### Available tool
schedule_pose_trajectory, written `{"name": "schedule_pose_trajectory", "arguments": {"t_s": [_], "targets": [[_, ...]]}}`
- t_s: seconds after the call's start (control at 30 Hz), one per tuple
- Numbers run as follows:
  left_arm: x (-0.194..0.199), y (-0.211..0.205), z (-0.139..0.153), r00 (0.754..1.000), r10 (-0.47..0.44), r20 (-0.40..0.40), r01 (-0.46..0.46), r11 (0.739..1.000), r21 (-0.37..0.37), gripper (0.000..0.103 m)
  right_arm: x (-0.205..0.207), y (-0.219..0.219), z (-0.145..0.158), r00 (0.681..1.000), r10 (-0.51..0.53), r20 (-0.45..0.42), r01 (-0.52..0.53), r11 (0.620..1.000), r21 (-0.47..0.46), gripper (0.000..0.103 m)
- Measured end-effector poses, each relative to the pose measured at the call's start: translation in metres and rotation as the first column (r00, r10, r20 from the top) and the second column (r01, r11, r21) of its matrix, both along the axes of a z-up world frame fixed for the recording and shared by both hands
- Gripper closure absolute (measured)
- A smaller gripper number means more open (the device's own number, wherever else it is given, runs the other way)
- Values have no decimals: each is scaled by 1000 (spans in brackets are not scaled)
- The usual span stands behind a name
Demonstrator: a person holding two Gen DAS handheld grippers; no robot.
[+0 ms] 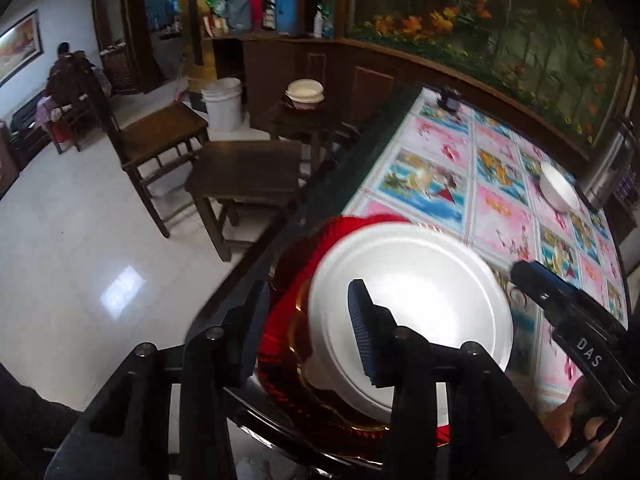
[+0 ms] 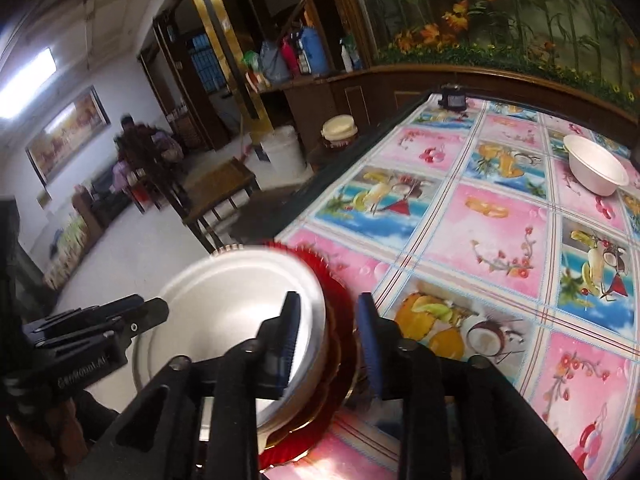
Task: Organize plates and bowls
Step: 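Lower the white plate onto the plate stack and open both tools, then grasp the small white bowl near the kettle with the left tool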
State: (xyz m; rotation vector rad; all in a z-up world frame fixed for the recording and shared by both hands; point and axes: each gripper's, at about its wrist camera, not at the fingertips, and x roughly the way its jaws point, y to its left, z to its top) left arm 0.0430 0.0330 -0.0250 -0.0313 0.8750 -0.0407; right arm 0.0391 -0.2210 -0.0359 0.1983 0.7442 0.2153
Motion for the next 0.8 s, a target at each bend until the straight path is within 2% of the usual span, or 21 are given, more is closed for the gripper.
{"name": "schedule_pose_trajectory", "arguments": {"t_s": [0.13,0.2,0.23,0.27,0.33,0.37,0.43,0.47,0.5,0.53,0.57,0.63,0.67,0.73,0.8], "targets": [[-8,0,18,998,8,63,-7,1000,-28,62,-5,-38,-1,997,-72,31,71,997,15,64],[-12,-4,27,995,5,101,-2,999,-35,62,-4,-60,-2,990,-139,13,138,990,24,64],[-15,-7,33,991,18,131,-14,999,-31,62,-6,-72,6,980,-198,31,197,980,41,64],[-15,-10,39,987,31,160,-28,999,-25,62,-12,-82,20,963,-258,75,253,965,69,64],[-19,-23,53,975,21,220,-17,1000,-20,59,-35,-80,70,925,-282,256,269,959,85,63],[-21,-30,59,972,8,236,-2,1000,-24,51,-49,-68,92,900,-249,358,251,967,42,63],[-20,-48,70,966,-18,257,30,999,-43,40,-74,-44,124,853,-121,507,183,980,-74,60],[-18,-57,73,966,-32,258,44,998,-42,36,-88,-35,137,822,-50,567,157,977,-142,52],[-16,-68,76,966,-54,253,65,997,-33,35,-100,-35,146,784,-18,620,168,968,-184,47],[-11,-84,77,968,-96,232,105,994,-27,34,-108,-43,150,757,-21,653,193,962,-193,35],[-7,-94,78,970,-115,215,124,992,-27,34,-110,-60,152,741,-57,669,230,958,-173,25],[4,-121,77,971,-169,169,178,983,-44,34,-101,-117,147,749,-216,627,320,946,-57,23],[8,-135,77,969,-193,153,204,977,-56,34,-93,-152,139,759,-308,574,367,930,14,23],[22,-174,75,962,-245,121,253,966,-55,34,-81,-222,111,744,-469,476,476,872,114,22],[33,-208,72,955,-284,88,289,956,-54,34,-74,-274,81,725,-559,404,559,819,130,22]]}}
